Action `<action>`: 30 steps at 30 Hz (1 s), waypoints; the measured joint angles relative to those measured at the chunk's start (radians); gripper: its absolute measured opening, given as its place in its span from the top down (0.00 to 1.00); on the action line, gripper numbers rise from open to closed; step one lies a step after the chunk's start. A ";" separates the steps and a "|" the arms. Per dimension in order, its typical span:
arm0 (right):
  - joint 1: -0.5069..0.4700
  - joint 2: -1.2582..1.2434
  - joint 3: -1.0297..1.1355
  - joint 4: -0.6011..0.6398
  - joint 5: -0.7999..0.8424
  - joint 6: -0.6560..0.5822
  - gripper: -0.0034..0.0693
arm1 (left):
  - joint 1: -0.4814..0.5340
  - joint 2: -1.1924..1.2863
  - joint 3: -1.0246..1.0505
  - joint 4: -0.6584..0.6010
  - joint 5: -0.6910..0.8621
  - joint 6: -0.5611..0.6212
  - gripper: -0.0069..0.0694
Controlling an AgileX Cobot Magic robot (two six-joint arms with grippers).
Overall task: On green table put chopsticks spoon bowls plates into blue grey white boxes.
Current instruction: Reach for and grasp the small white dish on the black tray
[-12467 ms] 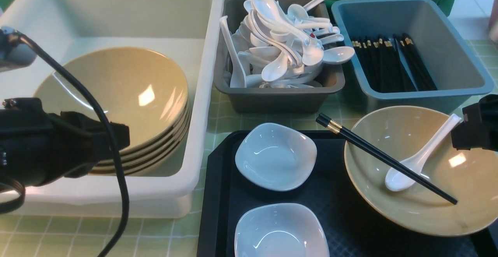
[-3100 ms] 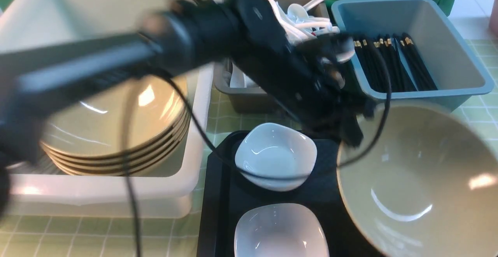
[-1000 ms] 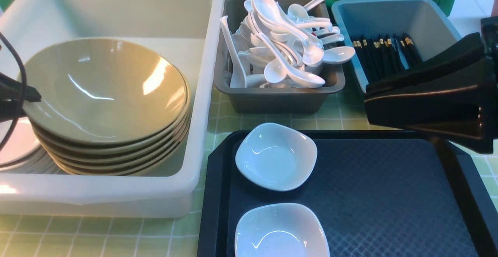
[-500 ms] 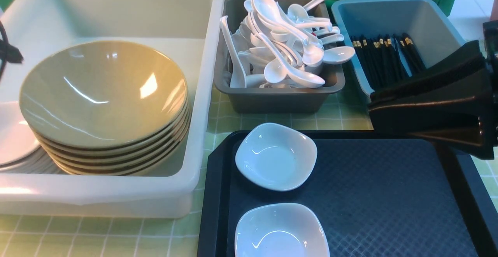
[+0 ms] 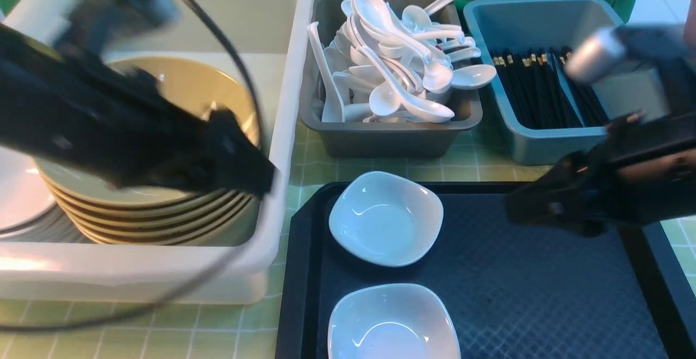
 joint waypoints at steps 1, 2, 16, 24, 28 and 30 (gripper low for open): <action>0.000 0.057 0.005 0.005 -0.022 0.018 0.56 | -0.049 0.000 0.017 0.003 -0.030 0.000 0.17; 0.000 0.086 0.005 0.011 -0.037 0.024 0.53 | -0.073 0.000 0.025 0.003 -0.042 0.000 0.17; 0.000 0.508 -0.001 0.195 -0.411 0.049 0.43 | -0.146 -0.001 0.041 0.001 -0.094 0.000 0.17; 0.000 0.607 -0.092 0.249 -0.424 0.035 0.43 | -0.146 -0.001 0.041 -0.006 -0.111 0.000 0.17; 0.000 0.614 -0.111 0.260 -0.426 0.029 0.43 | -0.146 -0.001 0.041 -0.007 -0.111 0.000 0.17; 0.000 0.630 -0.116 0.282 -0.427 0.028 0.43 | -0.146 -0.001 0.041 -0.008 -0.111 0.000 0.17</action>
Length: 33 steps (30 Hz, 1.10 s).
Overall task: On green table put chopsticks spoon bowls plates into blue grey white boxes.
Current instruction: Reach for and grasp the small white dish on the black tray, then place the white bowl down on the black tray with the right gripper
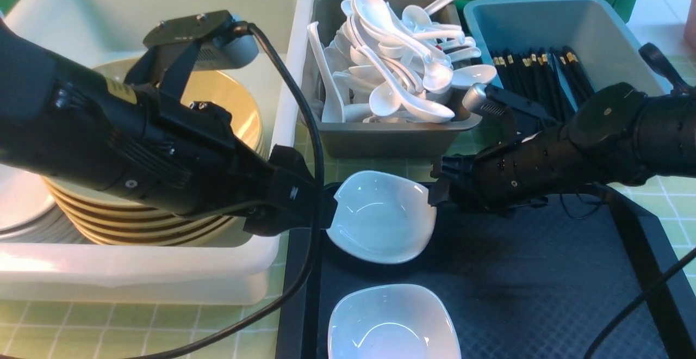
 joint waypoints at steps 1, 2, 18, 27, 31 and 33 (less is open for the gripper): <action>0.000 0.004 -0.001 0.002 0.000 0.000 0.43 | 0.000 0.000 0.000 0.000 0.000 0.000 0.17; 0.000 0.016 -0.001 0.016 0.000 -0.002 0.43 | 0.000 0.000 0.000 -0.001 0.000 0.000 0.17; 0.035 0.048 -0.013 0.090 0.041 -0.126 0.83 | 0.000 0.000 0.000 -0.001 -0.003 0.001 0.17; -0.082 -0.127 -0.010 0.001 0.217 -0.217 0.88 | 0.000 0.000 0.000 -0.001 -0.003 0.001 0.17; -0.158 -0.259 0.032 -0.076 0.285 -0.215 0.88 | 0.000 0.000 0.000 -0.001 0.000 0.001 0.17; -0.175 -0.294 0.057 -0.092 0.294 -0.212 0.88 | 0.000 0.000 0.000 -0.001 0.000 0.001 0.17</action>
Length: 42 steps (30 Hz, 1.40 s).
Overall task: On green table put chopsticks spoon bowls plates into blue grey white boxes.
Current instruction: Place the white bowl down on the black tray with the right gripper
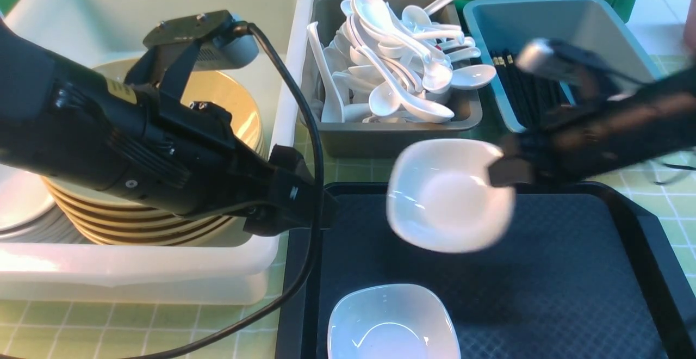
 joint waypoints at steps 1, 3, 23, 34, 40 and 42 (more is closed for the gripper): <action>-0.027 -0.050 0.052 -0.018 0.006 0.001 0.88 | 0.000 0.000 0.000 0.000 0.000 0.000 0.17; -0.054 -0.118 0.122 -0.028 0.010 0.002 0.88 | 0.000 0.000 0.000 0.000 0.000 0.000 0.17; -0.077 -0.250 0.525 -0.007 -0.225 0.026 0.69 | 0.000 0.033 0.000 -0.072 -0.022 0.000 0.17; -0.077 -0.314 0.491 -0.164 -0.116 0.013 0.25 | 0.000 0.194 -0.069 -0.108 0.087 0.066 0.17; -0.077 -0.465 0.365 -0.268 0.095 0.052 0.19 | -0.032 0.346 -0.296 -0.094 0.224 0.079 0.17; -0.077 -0.545 0.315 -0.277 0.170 0.060 0.19 | -0.084 0.424 -0.369 -0.073 0.229 0.060 0.17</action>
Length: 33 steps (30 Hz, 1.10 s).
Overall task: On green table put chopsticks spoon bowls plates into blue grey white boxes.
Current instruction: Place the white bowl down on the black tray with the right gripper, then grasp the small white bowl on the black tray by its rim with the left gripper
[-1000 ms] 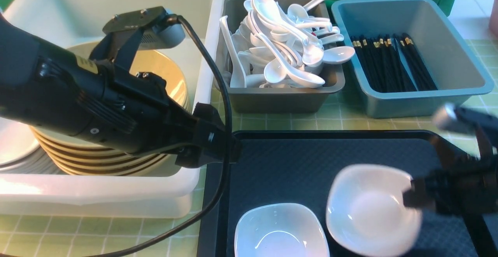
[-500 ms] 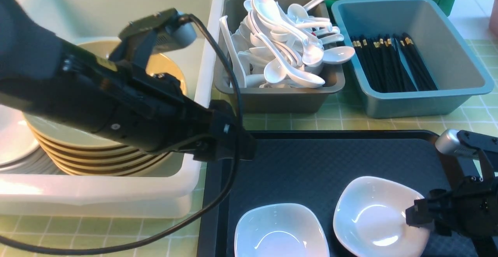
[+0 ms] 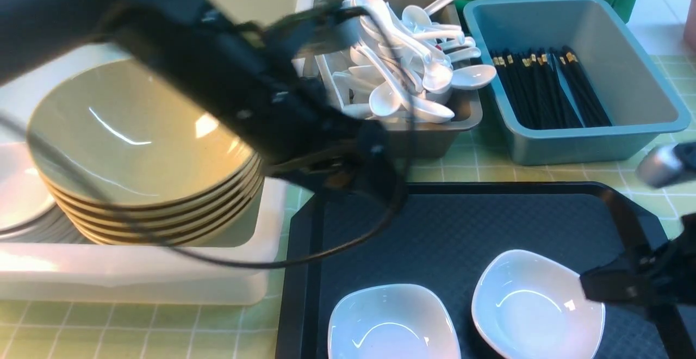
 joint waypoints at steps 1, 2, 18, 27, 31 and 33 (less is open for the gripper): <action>0.000 -0.029 -0.018 -0.002 0.019 0.008 0.19 | -0.027 0.039 -0.030 0.011 0.000 -0.017 0.17; 0.000 -0.036 -0.021 -0.004 0.023 0.010 0.19 | -0.033 0.054 -0.043 0.016 0.000 -0.023 0.17; 0.000 -0.393 -0.054 -0.137 0.214 0.019 0.19 | -0.227 0.651 -0.549 0.077 0.023 -0.060 0.17; 0.030 -0.393 -0.052 -0.157 0.215 0.019 0.19 | -0.221 0.776 -0.596 -0.084 0.019 0.001 0.61; 0.053 -0.393 -0.052 -0.171 0.211 0.019 0.19 | -0.202 0.773 -0.596 -0.103 0.023 0.000 0.88; 0.058 -0.393 -0.052 -0.174 0.201 0.019 0.19 | -0.188 0.743 -0.596 -0.096 0.020 -0.010 0.89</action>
